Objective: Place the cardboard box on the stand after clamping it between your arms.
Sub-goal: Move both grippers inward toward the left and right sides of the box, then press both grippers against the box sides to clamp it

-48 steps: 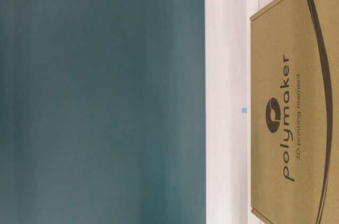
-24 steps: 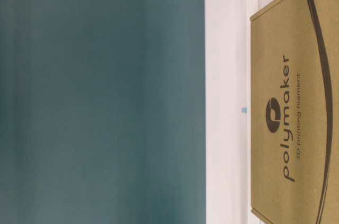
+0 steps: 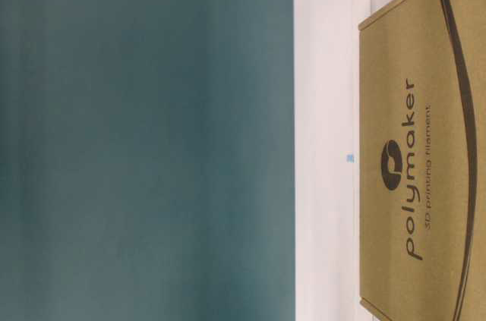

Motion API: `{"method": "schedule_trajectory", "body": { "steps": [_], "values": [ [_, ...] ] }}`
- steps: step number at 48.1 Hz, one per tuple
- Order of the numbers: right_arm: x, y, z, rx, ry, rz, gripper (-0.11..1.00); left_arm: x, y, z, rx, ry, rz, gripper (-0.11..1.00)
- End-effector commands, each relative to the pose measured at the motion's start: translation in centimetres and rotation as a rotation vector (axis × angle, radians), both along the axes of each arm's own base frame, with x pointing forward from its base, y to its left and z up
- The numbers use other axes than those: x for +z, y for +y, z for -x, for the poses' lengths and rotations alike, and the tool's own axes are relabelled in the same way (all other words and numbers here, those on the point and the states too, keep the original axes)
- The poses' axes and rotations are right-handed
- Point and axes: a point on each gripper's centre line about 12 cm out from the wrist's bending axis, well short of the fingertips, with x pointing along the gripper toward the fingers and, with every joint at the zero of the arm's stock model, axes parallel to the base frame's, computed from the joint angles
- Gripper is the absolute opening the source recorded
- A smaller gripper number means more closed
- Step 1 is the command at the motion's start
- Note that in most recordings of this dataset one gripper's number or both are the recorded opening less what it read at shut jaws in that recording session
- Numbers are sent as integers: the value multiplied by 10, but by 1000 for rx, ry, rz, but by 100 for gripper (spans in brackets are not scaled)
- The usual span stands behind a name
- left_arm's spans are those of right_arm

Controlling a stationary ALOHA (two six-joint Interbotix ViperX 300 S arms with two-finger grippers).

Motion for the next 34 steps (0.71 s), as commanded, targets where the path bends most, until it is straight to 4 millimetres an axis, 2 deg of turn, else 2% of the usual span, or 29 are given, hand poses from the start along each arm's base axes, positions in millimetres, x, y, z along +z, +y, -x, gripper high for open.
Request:
{"method": "schedule_trajectory", "body": {
  "steps": [1, 5, 7, 14, 21, 34],
  "values": [
    [-8, 8, -6, 24, 14, 2, 72, -5, -2, -6, -2, 12, -1, 61],
    [-16, 9, -11, 25, 20, 9, 78, -13, -3, -11, -5, 20, -2, 81],
    [-19, 8, -15, 24, 20, 13, 78, -17, -4, -15, -6, 15, -2, 83],
    [-34, 9, -28, 28, 27, 23, 78, -37, -6, -26, -15, 47, -11, 77],
    [-50, 11, -38, 24, 51, 27, 78, -54, -7, -34, -14, 101, -18, 78],
    [-52, 15, -60, 26, 12, 23, 78, -61, -9, -53, -14, 139, -28, 78]
  ]
}}
